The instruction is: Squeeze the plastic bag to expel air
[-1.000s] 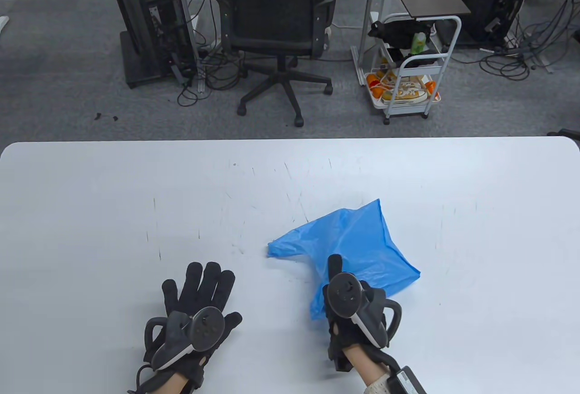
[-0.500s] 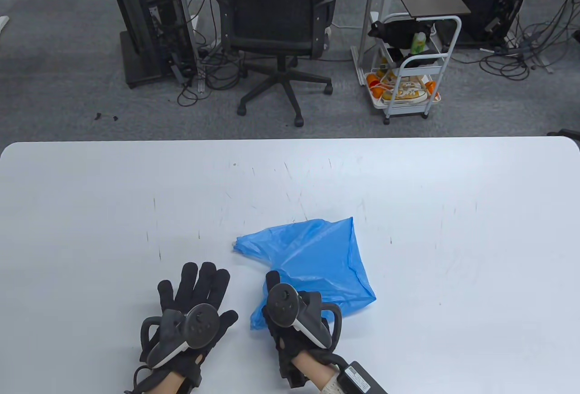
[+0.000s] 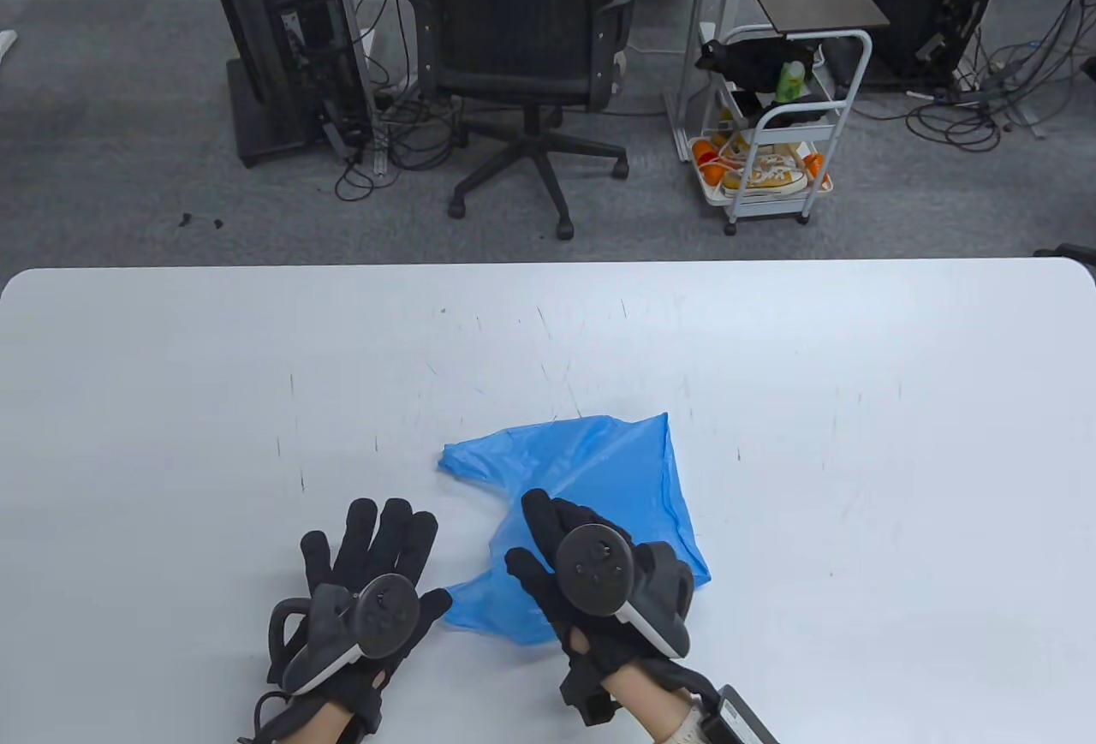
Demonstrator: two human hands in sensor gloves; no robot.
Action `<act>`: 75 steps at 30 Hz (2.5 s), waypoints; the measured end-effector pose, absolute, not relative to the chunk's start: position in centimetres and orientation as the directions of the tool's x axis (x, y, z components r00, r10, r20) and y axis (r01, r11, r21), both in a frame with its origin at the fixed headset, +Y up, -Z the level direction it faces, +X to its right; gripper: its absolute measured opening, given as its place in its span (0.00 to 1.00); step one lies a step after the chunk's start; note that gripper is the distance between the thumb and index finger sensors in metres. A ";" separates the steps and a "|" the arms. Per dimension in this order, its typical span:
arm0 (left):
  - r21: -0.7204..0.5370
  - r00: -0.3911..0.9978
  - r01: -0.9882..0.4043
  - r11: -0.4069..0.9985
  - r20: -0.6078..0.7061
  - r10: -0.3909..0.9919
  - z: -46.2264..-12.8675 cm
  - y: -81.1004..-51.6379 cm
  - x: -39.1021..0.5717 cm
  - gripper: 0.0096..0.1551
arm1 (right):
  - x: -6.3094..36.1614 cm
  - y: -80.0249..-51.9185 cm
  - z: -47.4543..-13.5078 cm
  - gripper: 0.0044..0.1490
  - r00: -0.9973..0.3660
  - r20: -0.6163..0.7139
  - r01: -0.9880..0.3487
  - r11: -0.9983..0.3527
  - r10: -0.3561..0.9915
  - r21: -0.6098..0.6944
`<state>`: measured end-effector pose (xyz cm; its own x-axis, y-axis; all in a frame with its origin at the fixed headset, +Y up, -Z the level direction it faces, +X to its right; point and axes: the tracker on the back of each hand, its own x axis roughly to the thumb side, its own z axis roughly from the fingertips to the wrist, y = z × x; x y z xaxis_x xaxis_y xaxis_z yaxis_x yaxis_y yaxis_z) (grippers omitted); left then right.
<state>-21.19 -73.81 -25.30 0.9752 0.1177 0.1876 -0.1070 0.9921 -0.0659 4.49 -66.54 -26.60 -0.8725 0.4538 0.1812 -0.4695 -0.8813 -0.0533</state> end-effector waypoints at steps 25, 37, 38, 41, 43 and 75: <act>-0.124 0.972 -0.062 0.990 0.217 0.088 -25.5 -74.6 -20.2 0.48 | 16.7 -76.5 -29.6 0.35 -0.967 -0.106 -0.244 -0.959 0.230 0.145; -0.122 0.894 -0.104 0.987 0.423 0.146 -24.6 -73.2 -13.0 0.48 | 15.5 -76.7 -29.4 0.36 -0.963 -0.061 -0.270 -0.945 0.263 0.186; -0.123 0.891 -0.080 0.989 0.437 0.127 -24.6 -73.2 -12.5 0.48 | 15.3 -76.6 -29.3 0.36 -0.961 -0.050 -0.276 -0.942 0.272 0.191; -0.128 0.881 0.025 0.991 0.472 0.039 -25.2 -73.7 -10.4 0.48 | 14.0 -76.5 -29.0 0.36 -0.949 0.008 -0.304 -0.925 0.314 0.228; -0.140 0.881 0.078 0.987 0.474 -0.002 -25.7 -74.4 -9.5 0.49 | 13.1 -76.4 -28.7 0.36 -0.942 0.047 -0.311 -0.917 0.332 0.249; -0.356 0.920 0.264 0.896 0.373 -0.123 -27.6 -76.6 -13.9 0.35 | 13.6 -77.0 -28.7 0.36 -0.993 0.092 -0.049 -0.951 0.080 0.307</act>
<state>-13.90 -76.59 -27.57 0.9195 -0.1226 0.3734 0.2640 0.8965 -0.3558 13.58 -76.99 -28.71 -0.9925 0.0803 0.0919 -0.0485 -0.9506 0.3067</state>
